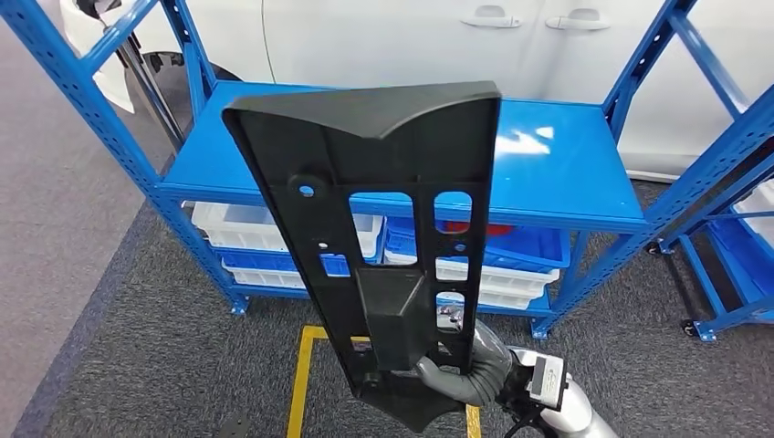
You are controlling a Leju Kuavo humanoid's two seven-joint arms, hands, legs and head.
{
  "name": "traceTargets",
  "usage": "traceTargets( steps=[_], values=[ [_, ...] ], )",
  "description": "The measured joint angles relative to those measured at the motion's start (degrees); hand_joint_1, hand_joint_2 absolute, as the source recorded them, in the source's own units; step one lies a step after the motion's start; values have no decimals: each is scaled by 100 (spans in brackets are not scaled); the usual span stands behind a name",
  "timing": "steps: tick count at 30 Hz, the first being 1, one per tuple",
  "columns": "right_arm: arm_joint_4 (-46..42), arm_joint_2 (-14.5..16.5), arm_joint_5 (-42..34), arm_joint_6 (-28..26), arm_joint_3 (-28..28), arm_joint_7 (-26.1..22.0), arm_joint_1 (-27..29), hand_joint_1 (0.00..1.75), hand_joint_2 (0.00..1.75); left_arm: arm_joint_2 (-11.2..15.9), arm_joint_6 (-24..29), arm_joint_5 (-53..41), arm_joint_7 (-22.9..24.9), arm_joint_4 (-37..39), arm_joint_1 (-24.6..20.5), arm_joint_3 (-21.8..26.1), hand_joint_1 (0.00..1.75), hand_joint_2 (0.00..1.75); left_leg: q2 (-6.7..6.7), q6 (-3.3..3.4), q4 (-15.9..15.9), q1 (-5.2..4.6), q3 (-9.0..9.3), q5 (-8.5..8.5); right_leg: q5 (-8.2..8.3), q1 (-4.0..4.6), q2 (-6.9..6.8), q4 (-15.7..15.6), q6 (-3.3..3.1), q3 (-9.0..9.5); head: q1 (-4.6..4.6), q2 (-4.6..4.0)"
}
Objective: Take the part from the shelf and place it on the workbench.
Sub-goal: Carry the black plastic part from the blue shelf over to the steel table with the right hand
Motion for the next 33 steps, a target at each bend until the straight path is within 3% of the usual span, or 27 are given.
traceTargets(
  steps=[2, 3, 6, 7, 8, 9, 11, 13, 14, 15, 17, 18, 19, 21, 22, 23, 24, 25, 26, 27, 29, 30, 32, 33],
  values=[
    [2, 8, 0, 3, -6, -10, 1, 175, 175, 3, -1, 8, 1, 0, 13, 1, 0, 175, -1, -73, -11, 12, -38, 10, 149, -14, -10, -43, -66, -83, -1, 0],
    [2, 15, 2, 4, -8, -10, 1, 175, 175, 5, -3, 9, 1, 0, 23, 1, 0, 175, -5, -105, 72, 13, -83, -138, 237, -30, -21, -66, -105, -146, -1, 0],
    [3, 41, 6, 3, -10, -8, -3, 175, 175, 16, -19, 3, 2, 0, 38, 2, 0, 175, -13, -189, 945, 40, -299, -1008, 475, -47, -39, -74, -161, -407, -1, 0],
    [3, 49, 6, 3, -10, -8, -2, 175, 175, 22, -26, -1, 2, 0, 38, 2, 0, 175, -12, -217, 1301, 52, -343, -1158, 546, -48, -43, -61, -155, -508, -1, -1],
    [3, 54, 7, 4, -10, -7, -1, 175, 175, 28, -32, -5, 5, 0, 39, 2, 0, 175, -12, -244, 1550, 65, -328, -1151, 616, -52, -48, -40, -144, -616, -1, 0],
    [3, 56, 7, 4, -10, -6, 0, 175, 175, 33, -37, -8, 7, 0, 38, 2, 0, 175, -12, -268, 1633, 81, -236, -1022, 682, -60, -52, -9, -127, -731, -1, -1],
    [2, 58, 7, 3, -15, -5, 0, 175, 175, 39, -42, -9, 14, 0, 30, 2, 0, 175, -12, -303, 1209, 122, 238, -745, 791, -80, -54, 89, -73, -956, -1, 0],
    [-7, 58, 7, 0, -30, -5, 1, 175, 175, 41, -49, -8, 17, 0, 8, 1, 0, 175, -22, -281, 409, 123, 835, -859, 871, -80, -54, 197, -3, -1115, -2, 1],
    [-12, 59, 8, 0, -37, -5, 1, 175, 175, 42, -51, -4, 18, 0, 0, 1, 0, 175, -31, -242, 138, 113, 998, -968, 917, -76, -57, 225, 35, -1154, -1, 1],
    [-16, 61, 10, 1, -42, -4, 2, 175, 175, 44, -54, 1, 19, 0, -1, 1, 0, 175, -37, -188, 4, 89, 1050, -1022, 971, -78, -59, 227, 74, -1176, 0, 0],
    [-16, 64, 16, 6, -45, 3, 9, 175, 175, 47, -54, 13, 19, 0, 13, 5, 0, 175, -24, -74, -26, 81, 959, -928, 1025, -103, -50, 216, 152, -1207, 1, -1],
    [-15, 65, 21, 7, -48, 8, 14, 175, 175, 48, -54, 16, 19, 0, 18, 7, 0, 175, -10, -24, -36, 81, 901, -858, 907, -117, -38, 282, 184, -1243, 1, -1],
    [-15, 66, 26, 7, -51, 13, 18, 175, 175, 48, -55, 21, 19, 0, 21, 8, 0, 175, 4, 17, -48, 87, 833, -779, 668, -126, -25, 451, 209, -1300, 0, -1],
    [-15, 71, 37, 7, -55, 20, 18, 175, 175, 47, -56, 34, 16, 0, 23, 9, 0, 175, 16, 61, -43, 80, 655, -624, 24, -130, -11, 1091, 242, -1445, 0, -1],
    [-13, 74, 45, 8, -56, 21, 16, 175, 175, 47, -56, 45, 16, 0, 29, 9, 0, 175, 18, 67, -36, 71, 554, -546, -184, -130, -9, 1457, 251, -1497, -1, -1],
    [-8, 77, 52, 8, -57, 23, 17, 175, 175, 48, -56, 58, 15, 0, 36, 10, 0, 175, 18, 67, -25, 62, 443, -469, -236, -130, -7, 1732, 253, -1496, -1, -1],
    [-3, 79, 58, 9, -57, 25, 16, 175, 175, 49, -56, 70, 15, 0, 44, 12, 0, 175, 19, 63, -11, 54, 333, -398, -157, -128, -6, 1850, 247, -1420, -1, 0],
    [3, 80, 61, 10, -58, 26, 14, 175, 175, 49, -56, 83, 15, 0, 50, 14, 0, 175, 18, 56, 6, 48, 230, -332, 4, -124, -5, 1764, 229, -1245, -1, 0],
    [7, 83, 62, 10, -59, 27, 6, 175, 175, 48, -56, 95, 15, 0, 54, 15, 0, 175, 17, 47, 21, 43, 140, -269, 148, -116, -3, 1482, 199, -969, -1, 0],
    [7, 86, 63, 11, -61, 28, -9, 175, 175, 43, -56, 103, 13, 0, 57, 16, 0, 175, 14, 29, 34, 35, 71, -210, 170, -96, 0, 1052, 156, -631, -1, 0],
    [8, 93, 63, 11, -68, 27, -46, 175, 175, 35, -55, 115, 6, 0, 60, 17, 0, 175, 12, -20, 31, 30, 5, -96, 43, -52, 1, 281, 74, -110, -1, 1],
    [9, 99, 63, 16, -72, 27, -65, 175, 175, 32, -54, 118, 2, 0, 62, 18, 0, 175, 13, -55, 12, 35, -4, -37, -23, -27, 2, 85, 36, -8, -1, 1],
    [18, 119, 64, 47, -75, 27, -86, 175, 175, 29, -45, 127, -14, 0, 73, 19, 0, 175, 12, -126, -38, 49, -15, 60, 80, -20, -10, 7, -39, -48, 0, 1],
    [24, 131, 65, 72, -76, 30, -97, 175, 175, 29, -33, 132, -26, 0, 81, 20, 0, 175, 7, -161, -12, 52, -49, 8, 146, -32, -16, -27, -87, -93, -1, 1]
  ],
)
